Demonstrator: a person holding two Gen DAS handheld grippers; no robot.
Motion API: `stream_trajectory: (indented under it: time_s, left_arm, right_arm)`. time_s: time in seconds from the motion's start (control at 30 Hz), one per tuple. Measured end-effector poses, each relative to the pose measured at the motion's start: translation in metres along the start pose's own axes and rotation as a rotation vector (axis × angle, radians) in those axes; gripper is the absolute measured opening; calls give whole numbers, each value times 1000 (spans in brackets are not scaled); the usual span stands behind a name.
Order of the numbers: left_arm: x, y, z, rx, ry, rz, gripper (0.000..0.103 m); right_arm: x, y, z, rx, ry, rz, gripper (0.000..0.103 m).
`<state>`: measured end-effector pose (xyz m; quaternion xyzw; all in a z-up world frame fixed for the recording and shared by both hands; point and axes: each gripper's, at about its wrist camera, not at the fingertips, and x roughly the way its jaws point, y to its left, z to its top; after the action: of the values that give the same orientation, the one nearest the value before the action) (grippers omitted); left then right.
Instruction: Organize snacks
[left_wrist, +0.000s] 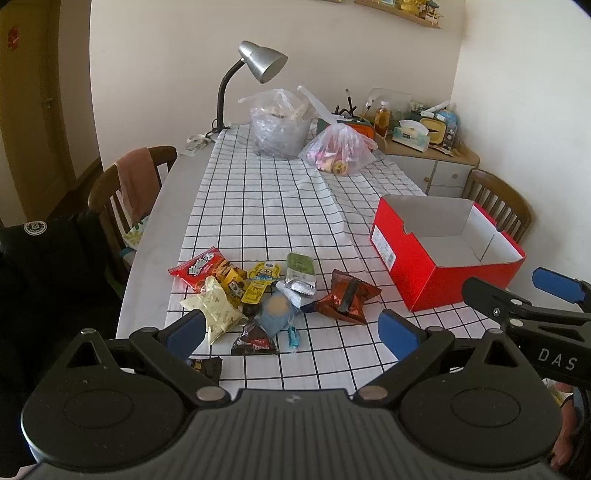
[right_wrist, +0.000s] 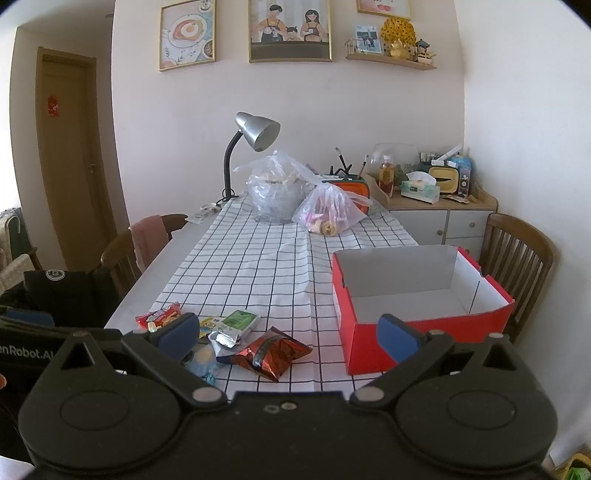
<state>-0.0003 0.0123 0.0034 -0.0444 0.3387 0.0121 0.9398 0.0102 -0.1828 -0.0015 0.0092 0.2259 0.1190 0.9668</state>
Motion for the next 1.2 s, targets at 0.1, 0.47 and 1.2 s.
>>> stream_trajectory:
  time_s: [0.1,0.47,1.2]
  left_arm:
    - [-1,1,0,-2,-11,-9,100]
    - [-3,4,1,-3,-21,-22,100]
    - [26,2,-2,-42,59,40,100]
  right_arm:
    - [1,1,1,-2,-2,-7,103]
    - [1,7,2,-10,-6,-20,102]
    - [37,-3,-3,-9,68,52,100]
